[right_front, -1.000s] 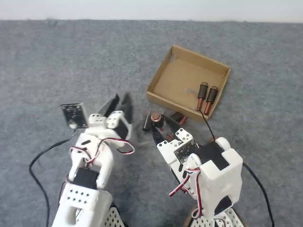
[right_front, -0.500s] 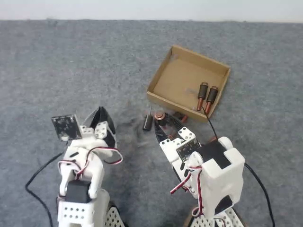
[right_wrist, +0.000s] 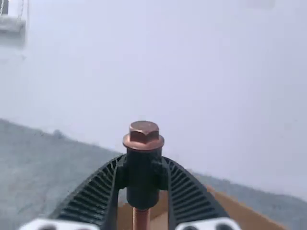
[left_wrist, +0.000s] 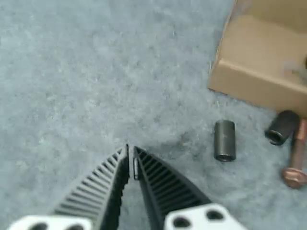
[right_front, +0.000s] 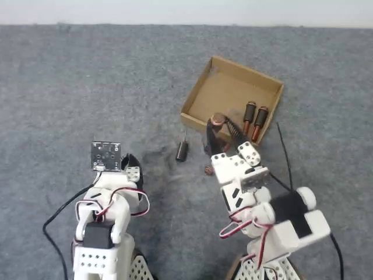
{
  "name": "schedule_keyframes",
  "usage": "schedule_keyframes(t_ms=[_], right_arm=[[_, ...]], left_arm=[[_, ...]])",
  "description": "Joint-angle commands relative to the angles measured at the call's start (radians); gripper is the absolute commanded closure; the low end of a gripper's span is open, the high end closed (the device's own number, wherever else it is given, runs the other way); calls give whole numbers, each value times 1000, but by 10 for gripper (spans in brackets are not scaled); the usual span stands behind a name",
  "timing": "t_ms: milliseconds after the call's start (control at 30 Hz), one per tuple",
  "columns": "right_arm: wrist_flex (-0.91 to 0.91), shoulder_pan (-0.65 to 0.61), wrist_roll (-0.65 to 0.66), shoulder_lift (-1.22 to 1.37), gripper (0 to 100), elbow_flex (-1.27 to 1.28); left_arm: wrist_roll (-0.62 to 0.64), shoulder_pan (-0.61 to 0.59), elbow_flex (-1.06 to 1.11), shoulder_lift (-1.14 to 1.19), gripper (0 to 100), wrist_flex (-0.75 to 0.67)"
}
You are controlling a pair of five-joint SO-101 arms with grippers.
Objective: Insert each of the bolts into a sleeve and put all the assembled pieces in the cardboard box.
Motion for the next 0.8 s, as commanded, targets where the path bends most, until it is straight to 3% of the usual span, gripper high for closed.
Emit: schedule_keyframes(t_ms=[0, 200, 767], right_arm=[[-27, 41, -12, -88, 992, -75], [76, 102, -12, -87, 992, -245], [846, 203, -17, -87, 992, -750]], left_arm=[[-12, -49, -12, -12, 989, -21], [-12, -46, -12, -12, 988, -25], [-14, -46, -12, -12, 988, -26]])
